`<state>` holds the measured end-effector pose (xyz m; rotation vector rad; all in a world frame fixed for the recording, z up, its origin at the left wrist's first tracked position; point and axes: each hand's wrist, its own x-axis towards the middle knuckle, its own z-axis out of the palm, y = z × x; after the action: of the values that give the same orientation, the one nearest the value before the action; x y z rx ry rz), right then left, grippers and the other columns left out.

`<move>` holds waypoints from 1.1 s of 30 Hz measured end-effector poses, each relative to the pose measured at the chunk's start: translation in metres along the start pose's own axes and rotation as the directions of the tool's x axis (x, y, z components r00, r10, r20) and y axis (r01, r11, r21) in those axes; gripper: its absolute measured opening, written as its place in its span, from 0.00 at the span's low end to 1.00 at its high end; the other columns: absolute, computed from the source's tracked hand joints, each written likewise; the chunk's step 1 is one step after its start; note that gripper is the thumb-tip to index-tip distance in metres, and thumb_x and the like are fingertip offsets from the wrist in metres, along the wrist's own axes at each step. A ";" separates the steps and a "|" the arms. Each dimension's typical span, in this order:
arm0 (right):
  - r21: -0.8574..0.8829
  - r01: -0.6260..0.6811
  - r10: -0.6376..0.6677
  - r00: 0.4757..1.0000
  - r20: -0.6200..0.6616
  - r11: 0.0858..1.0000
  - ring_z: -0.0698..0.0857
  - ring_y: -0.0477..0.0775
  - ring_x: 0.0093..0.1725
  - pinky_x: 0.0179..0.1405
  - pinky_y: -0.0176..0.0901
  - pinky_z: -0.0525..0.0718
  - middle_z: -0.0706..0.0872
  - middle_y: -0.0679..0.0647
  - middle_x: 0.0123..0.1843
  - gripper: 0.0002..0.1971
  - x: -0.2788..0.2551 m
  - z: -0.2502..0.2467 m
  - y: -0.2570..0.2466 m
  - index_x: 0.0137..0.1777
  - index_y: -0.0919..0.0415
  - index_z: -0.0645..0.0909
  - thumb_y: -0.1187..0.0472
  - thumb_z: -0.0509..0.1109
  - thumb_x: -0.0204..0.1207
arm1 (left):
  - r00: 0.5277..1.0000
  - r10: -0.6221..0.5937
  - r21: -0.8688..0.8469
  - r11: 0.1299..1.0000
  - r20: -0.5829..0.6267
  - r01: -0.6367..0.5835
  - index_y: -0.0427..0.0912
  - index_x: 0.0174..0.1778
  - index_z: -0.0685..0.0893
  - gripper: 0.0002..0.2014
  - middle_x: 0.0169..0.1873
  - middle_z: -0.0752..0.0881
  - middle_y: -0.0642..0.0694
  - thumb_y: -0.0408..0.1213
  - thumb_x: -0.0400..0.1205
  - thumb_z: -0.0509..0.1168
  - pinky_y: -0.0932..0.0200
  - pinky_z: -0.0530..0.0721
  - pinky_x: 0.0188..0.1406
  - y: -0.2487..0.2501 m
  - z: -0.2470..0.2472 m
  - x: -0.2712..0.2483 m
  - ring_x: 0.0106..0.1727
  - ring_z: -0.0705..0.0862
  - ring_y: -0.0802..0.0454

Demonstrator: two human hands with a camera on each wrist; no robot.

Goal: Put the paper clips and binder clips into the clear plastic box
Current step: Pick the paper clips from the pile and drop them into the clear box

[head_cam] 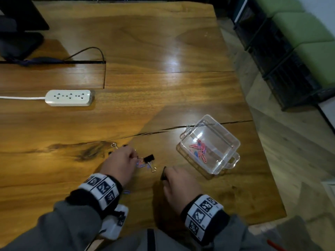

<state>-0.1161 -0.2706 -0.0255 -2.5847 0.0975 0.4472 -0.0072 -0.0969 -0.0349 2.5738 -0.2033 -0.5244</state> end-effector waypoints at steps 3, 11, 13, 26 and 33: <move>-0.069 0.038 -0.039 0.999 -0.009 0.997 0.78 0.54 0.57 0.56 0.49 0.81 0.81 0.51 0.57 0.10 0.026 0.008 -0.021 0.60 0.52 0.76 0.55 0.67 0.81 | 0.999 -0.015 0.099 0.995 0.051 0.010 0.52 0.39 0.79 0.07 0.39 0.80 0.54 0.37 0.81 0.69 0.59 0.73 0.39 -0.027 0.007 -0.019 0.41 0.78 0.55; -0.256 -0.051 0.058 0.998 0.019 0.965 0.78 0.64 0.60 0.56 0.57 0.81 0.80 0.60 0.62 0.17 0.092 0.015 -0.039 0.65 0.54 0.72 0.49 0.68 0.81 | 0.992 0.107 0.138 0.984 0.060 -0.115 0.49 0.51 0.80 0.06 0.47 0.79 0.51 0.40 0.80 0.69 0.57 0.79 0.46 -0.029 0.016 -0.020 0.51 0.79 0.50; -0.253 -0.056 0.075 0.995 0.067 0.966 0.78 0.65 0.61 0.57 0.58 0.81 0.80 0.61 0.63 0.16 0.099 0.014 -0.040 0.64 0.56 0.73 0.50 0.68 0.82 | 0.982 0.119 0.195 0.970 0.145 -0.147 0.48 0.45 0.79 0.04 0.45 0.78 0.51 0.40 0.79 0.68 0.57 0.77 0.44 -0.031 0.011 -0.026 0.51 0.78 0.49; -0.010 -0.230 0.229 0.963 0.142 0.973 0.83 0.55 0.47 0.44 0.45 0.78 0.85 0.54 0.47 0.04 0.115 -0.018 -0.034 0.47 0.58 0.82 0.59 0.71 0.81 | 0.891 0.215 0.261 0.905 0.399 -0.335 0.48 0.47 0.75 0.06 0.52 0.80 0.48 0.32 0.83 0.62 0.56 0.74 0.54 -0.048 0.016 -0.043 0.56 0.76 0.49; -0.182 0.240 -0.202 0.958 0.205 0.954 0.78 0.54 0.54 0.53 0.51 0.84 0.79 0.52 0.56 0.09 0.084 -0.008 -0.031 0.61 0.50 0.79 0.58 0.66 0.82 | 0.941 0.313 0.158 0.931 0.125 -0.330 0.51 0.57 0.83 0.10 0.49 0.79 0.52 0.34 0.82 0.65 0.58 0.81 0.48 -0.038 0.006 -0.022 0.49 0.77 0.54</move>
<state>-0.0302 -0.2462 -0.0322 -2.6972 -0.3178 0.6382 -0.0284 -0.0613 -0.0516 2.6091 -0.7242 -0.5277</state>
